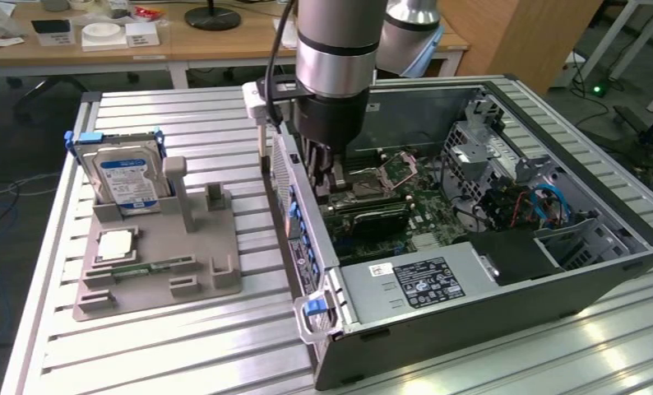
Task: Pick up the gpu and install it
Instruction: 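Press down on the gpu until it lock into place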
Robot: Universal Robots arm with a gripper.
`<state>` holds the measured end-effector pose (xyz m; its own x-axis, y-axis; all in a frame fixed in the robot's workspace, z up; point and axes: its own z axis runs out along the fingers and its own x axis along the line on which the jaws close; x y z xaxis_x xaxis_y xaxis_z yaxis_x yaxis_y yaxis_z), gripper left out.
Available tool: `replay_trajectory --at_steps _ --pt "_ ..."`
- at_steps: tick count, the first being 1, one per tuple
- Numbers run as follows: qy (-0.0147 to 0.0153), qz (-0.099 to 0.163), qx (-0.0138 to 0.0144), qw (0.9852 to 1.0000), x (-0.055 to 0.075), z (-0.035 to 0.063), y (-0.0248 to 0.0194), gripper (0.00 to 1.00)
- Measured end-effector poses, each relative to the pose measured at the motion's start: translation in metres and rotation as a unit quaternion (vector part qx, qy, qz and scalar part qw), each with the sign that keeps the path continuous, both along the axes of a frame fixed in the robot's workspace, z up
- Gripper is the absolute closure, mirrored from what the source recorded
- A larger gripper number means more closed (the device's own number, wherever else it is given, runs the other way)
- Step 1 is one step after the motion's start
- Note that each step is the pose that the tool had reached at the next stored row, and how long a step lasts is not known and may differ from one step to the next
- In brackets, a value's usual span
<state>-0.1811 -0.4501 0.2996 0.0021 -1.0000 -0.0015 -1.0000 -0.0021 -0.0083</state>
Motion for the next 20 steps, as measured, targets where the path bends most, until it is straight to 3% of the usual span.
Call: replay_trajectory --at_steps 7,20 --pt "0.0002 0.0 0.0004 1.0 0.002 -0.0022 0.0 0.89" --pt "0.0003 0.0 0.0001 1.0 0.029 -0.0044 0.0008 0.89"
